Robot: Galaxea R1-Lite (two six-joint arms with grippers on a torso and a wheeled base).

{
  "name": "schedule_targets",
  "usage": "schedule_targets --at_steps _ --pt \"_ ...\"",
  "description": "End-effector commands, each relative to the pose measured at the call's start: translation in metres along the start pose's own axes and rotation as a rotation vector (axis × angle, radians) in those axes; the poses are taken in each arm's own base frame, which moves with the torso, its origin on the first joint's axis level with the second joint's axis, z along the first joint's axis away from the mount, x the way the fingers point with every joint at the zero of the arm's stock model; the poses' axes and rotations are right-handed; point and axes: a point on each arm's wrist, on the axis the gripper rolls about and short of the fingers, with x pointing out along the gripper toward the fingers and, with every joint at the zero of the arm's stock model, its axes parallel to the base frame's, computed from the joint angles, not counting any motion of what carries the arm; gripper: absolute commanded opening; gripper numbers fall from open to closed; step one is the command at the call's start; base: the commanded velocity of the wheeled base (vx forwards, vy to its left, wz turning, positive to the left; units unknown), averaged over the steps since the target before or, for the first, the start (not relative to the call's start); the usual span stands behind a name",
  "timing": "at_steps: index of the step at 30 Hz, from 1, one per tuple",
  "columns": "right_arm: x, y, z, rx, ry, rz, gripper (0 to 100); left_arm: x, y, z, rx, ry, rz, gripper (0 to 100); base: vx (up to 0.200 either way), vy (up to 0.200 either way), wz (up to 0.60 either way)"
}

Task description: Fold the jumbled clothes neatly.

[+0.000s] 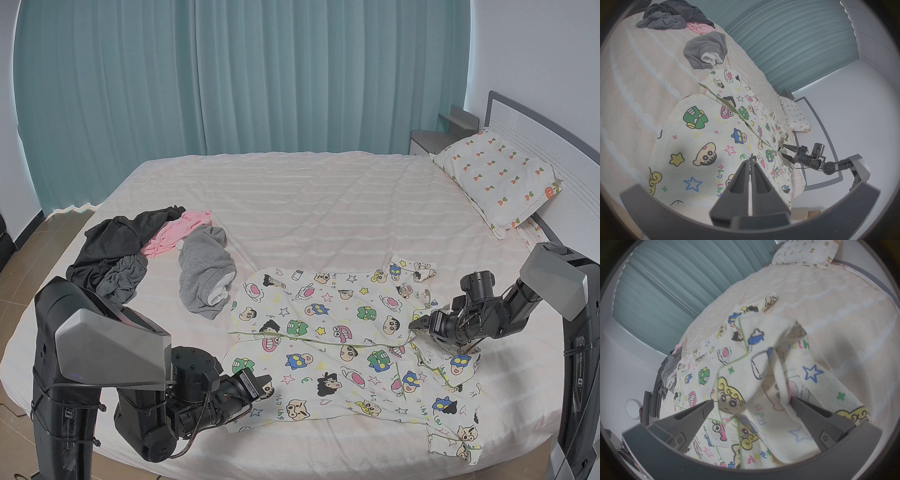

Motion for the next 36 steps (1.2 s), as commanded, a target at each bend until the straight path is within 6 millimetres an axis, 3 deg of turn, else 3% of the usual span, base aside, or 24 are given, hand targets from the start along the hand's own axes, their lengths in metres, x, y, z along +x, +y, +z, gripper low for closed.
schedule_targets --at_steps 1,3,9,11,19,25,29,36 --pt "0.003 0.0 -0.001 0.002 0.01 -0.001 100 0.0 -0.001 0.001 0.001 -0.01 -0.014 0 0.0 0.0 0.0" --pt "0.0 0.002 -0.003 0.0 0.015 0.0 100 0.0 -0.001 0.001 0.001 -0.01 -0.014 0 0.0 0.0 0.0" --pt "-0.032 0.021 -0.004 -0.024 0.004 0.032 100 0.0 -0.001 0.001 0.002 -0.01 -0.014 0 0.0 0.0 0.0" --pt "-0.054 0.029 -0.002 -0.032 -0.022 0.046 100 0.0 -0.001 0.001 0.002 -0.01 -0.014 0 0.0 0.0 0.0" --pt "-0.089 0.024 -0.006 -0.037 -0.112 0.086 100 -0.001 -0.001 0.001 0.002 -0.008 -0.01 0 0.0 0.0 0.0" --pt "-0.088 -0.006 0.002 0.01 -0.143 0.038 100 -0.001 -0.001 0.0 0.003 -0.007 -0.011 0 0.0 0.0 0.0" --pt "-0.072 -0.043 0.004 0.014 -0.132 -0.024 100 -0.001 -0.001 0.0 0.003 -0.007 -0.011 0 0.0 0.0 0.0" --pt "-0.053 -0.065 0.007 0.021 -0.119 -0.053 100 -0.001 -0.001 0.0 0.004 -0.007 -0.011 0 0.0 0.0 0.0"
